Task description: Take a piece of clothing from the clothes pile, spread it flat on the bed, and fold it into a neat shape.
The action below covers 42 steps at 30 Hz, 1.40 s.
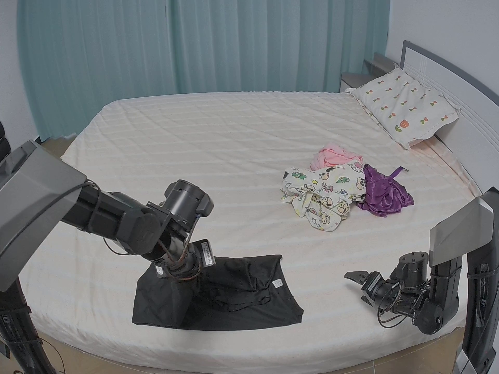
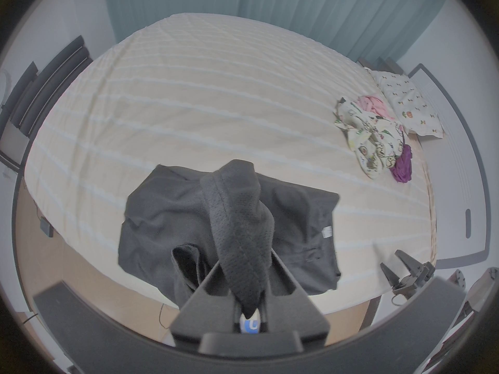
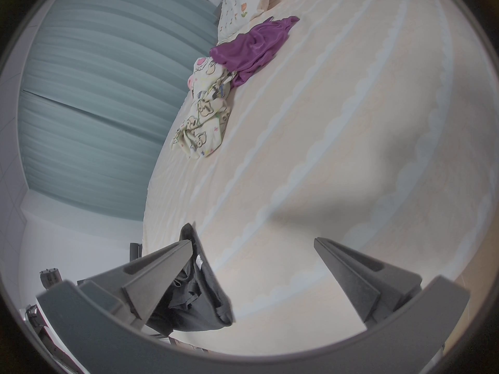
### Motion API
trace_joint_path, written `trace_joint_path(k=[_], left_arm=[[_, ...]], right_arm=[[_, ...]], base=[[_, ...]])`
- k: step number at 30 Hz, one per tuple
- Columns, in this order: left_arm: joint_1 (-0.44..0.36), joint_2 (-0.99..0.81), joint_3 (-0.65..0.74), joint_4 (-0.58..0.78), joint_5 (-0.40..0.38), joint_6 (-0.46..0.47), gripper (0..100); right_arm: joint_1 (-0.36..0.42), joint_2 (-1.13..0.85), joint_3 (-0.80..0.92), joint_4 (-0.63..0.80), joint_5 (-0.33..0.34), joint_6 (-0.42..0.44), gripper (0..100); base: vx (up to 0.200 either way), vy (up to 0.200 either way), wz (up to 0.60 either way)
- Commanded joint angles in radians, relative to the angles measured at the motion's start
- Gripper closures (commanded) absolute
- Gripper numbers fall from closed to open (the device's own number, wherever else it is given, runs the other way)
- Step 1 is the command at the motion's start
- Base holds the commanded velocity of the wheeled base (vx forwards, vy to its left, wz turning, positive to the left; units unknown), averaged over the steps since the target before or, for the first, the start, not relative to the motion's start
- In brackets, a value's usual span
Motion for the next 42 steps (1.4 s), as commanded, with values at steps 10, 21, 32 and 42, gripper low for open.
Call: trace_joint_path(k=[10, 21, 32, 42], left_arm=[[-0.085, 0.159, -0.160, 0.017, 0.000, -0.079, 100], [-0.093, 0.194, -0.207, 0.014, 0.000, -0.122, 100], [-0.090, 0.180, -0.229, -0.009, -0.015, -0.220, 0], [-0.007, 0.008, -0.072, -0.050, -0.144, -0.287, 0]], right_arm=[[0.003, 0.002, 0.002, -0.013, 0.001, -0.005, 0], [0.005, 0.002, 0.002, -0.013, 0.001, -0.005, 0], [0.006, 0.004, 0.004, -0.013, -0.001, -0.005, 0], [0.008, 0.008, 0.005, -0.013, -0.001, -0.006, 0]], base=[[0.000, -0.120, 0.00], [0.000, 0.000, 0.00], [0.000, 0.000, 0.00], [-0.060, 0.000, 0.00]])
